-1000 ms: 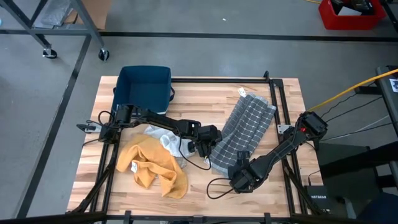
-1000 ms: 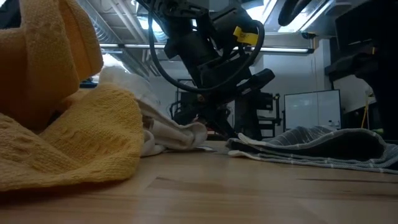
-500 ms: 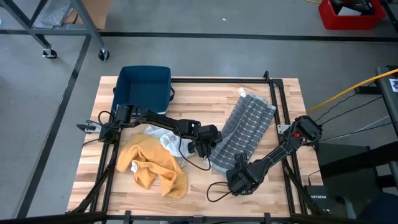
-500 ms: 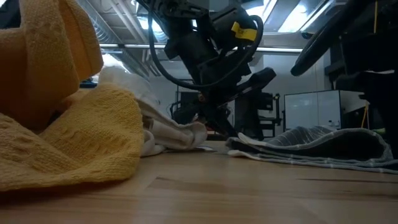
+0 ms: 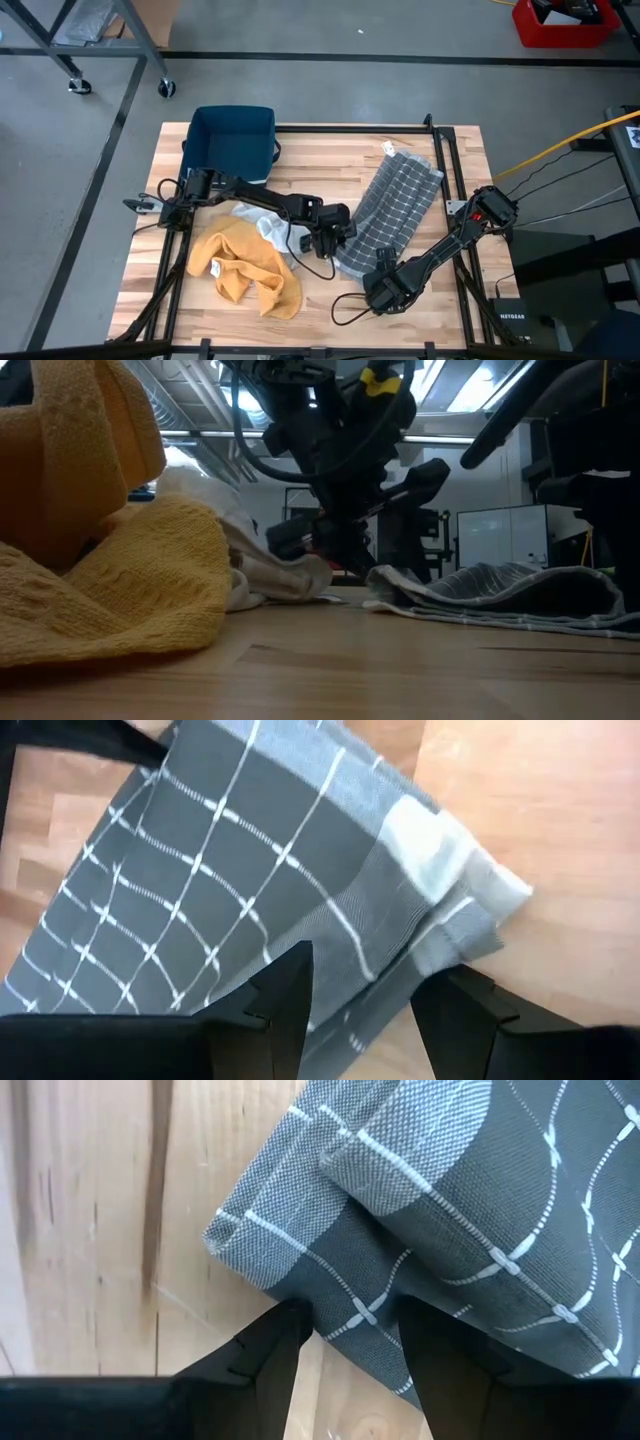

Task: Fold towel
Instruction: Fold the gray towel

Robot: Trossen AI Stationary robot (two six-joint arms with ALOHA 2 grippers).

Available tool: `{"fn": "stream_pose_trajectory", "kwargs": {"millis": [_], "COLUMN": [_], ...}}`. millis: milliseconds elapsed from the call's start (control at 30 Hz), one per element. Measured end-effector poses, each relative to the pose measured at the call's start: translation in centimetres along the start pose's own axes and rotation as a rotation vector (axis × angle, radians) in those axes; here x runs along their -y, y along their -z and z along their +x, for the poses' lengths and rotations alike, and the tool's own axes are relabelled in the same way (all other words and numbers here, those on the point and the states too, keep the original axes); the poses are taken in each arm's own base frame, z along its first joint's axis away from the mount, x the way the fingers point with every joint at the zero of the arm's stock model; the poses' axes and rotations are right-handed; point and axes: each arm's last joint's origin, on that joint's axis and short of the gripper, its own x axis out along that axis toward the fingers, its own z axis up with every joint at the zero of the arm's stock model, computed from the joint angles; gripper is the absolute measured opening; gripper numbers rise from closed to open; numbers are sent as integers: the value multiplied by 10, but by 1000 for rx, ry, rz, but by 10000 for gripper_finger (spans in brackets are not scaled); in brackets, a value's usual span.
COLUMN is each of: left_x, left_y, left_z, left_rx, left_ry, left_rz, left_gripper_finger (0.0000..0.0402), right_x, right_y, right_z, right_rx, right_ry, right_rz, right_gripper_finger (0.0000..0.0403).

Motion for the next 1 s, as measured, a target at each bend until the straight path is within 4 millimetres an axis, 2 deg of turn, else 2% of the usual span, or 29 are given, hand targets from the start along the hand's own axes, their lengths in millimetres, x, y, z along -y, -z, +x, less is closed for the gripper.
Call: {"fn": "stream_pose_trajectory", "kwargs": {"millis": [333,567,800,900,1000], "left_x": [7,4,2,2,4], "left_y": [5,7,6,5,5], "left_z": [14,11,12,12,13], "left_rx": [-19,-117,-41,-28,-25], "left_ry": [37,12,12,14,26], "left_rz": [-10,-25,-23,-32,-39], "left_gripper_finger": [153,153,152,140,105], "right_x": [-1,-1,-1,-1,-1], "right_y": [-2,-2,-2,-2,-2], "right_z": [0,0,1,1,1], "right_rx": [24,27,27,27,27], "right_ry": [4,3,4,4,4], "right_rz": [5,38,38,38,38], "right_gripper_finger": [177,177,177,177,177]}}
